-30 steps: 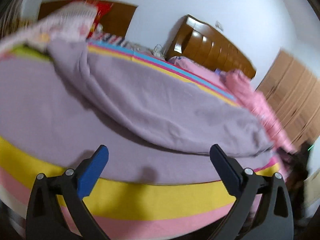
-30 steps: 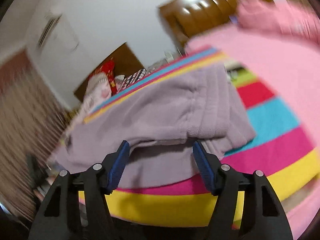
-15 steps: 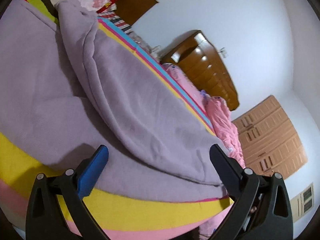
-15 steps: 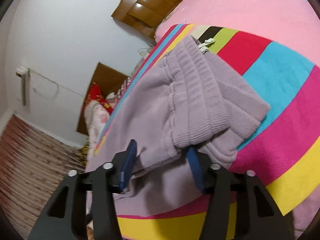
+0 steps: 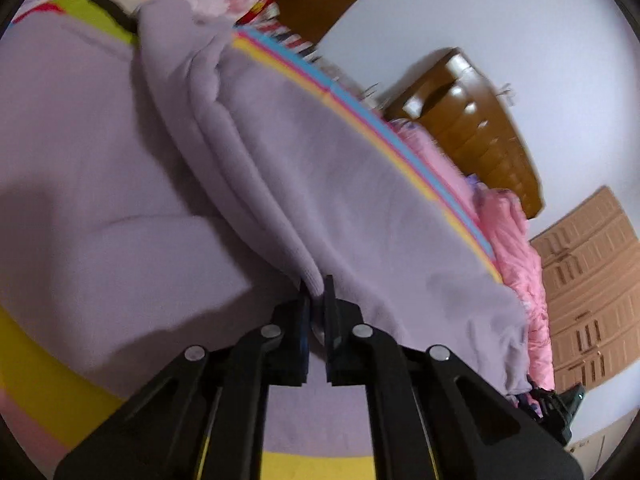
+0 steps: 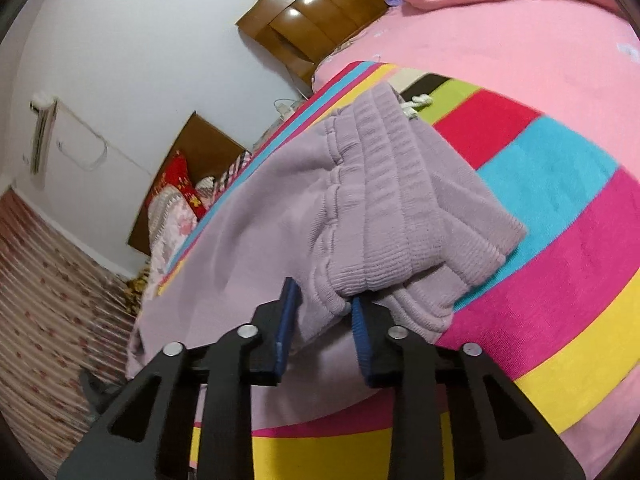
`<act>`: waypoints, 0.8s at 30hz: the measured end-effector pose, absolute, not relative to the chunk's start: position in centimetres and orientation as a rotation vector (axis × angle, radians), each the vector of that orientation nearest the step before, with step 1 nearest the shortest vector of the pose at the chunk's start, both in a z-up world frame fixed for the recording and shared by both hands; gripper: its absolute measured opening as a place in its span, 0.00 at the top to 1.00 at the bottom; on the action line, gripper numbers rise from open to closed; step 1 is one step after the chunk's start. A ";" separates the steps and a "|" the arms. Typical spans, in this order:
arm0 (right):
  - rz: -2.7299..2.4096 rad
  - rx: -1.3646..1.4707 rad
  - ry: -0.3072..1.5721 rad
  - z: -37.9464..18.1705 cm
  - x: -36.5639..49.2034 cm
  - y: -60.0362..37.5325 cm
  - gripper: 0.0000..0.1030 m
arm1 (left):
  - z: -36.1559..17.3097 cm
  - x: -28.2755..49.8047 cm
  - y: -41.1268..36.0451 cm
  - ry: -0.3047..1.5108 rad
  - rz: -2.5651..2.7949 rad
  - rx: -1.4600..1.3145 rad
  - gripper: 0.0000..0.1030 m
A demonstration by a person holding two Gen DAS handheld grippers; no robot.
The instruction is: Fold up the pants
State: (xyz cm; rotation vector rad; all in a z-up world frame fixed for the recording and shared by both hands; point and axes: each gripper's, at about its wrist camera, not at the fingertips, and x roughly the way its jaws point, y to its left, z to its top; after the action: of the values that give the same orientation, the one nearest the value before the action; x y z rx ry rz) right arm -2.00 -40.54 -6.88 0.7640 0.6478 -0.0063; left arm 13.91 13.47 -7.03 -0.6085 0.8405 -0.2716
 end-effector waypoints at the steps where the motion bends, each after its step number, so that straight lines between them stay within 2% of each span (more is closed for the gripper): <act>1: -0.007 0.727 0.642 -6.2 -1.9 -40.5 0.77 | -6.2 13.8 13.6 0.811 -0.286 -0.597 0.96; 3: -0.003 0.639 0.623 -4.4 -1.4 -40.5 0.81 | -3.8 13.7 13.6 0.753 -0.335 -0.571 0.96; 7: 0.044 0.445 0.527 0.9 -1.9 -39.7 0.81 | 1.3 12.3 13.6 0.658 -0.426 -0.522 0.96; 9: 0.058 0.416 0.516 1.4 -2.6 -39.8 0.81 | 2.2 10.5 13.6 0.635 -0.417 -0.482 0.95; 13: 0.012 0.540 0.656 -4.8 -3.1 -41.7 0.81 | -3.7 9.1 13.7 0.778 -0.343 -0.504 0.95; 15: 0.014 0.600 0.666 -7.0 -3.4 -42.3 0.83 | -6.6 9.4 13.4 0.842 -0.300 -0.483 0.95; 21: 0.020 0.641 0.636 -5.9 -4.0 -42.4 0.83 | -4.8 9.7 12.5 0.794 -0.284 -0.422 0.95; 24: 0.031 0.703 0.665 -7.3 -4.0 -42.8 0.83 | -4.8 9.4 12.4 0.801 -0.272 -0.400 0.95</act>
State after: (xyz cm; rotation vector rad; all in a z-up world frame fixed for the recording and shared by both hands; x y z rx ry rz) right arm -4.00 -42.81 -7.30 0.7030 0.6653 0.0306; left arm 9.35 12.44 -4.85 -0.4000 0.8011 -0.2720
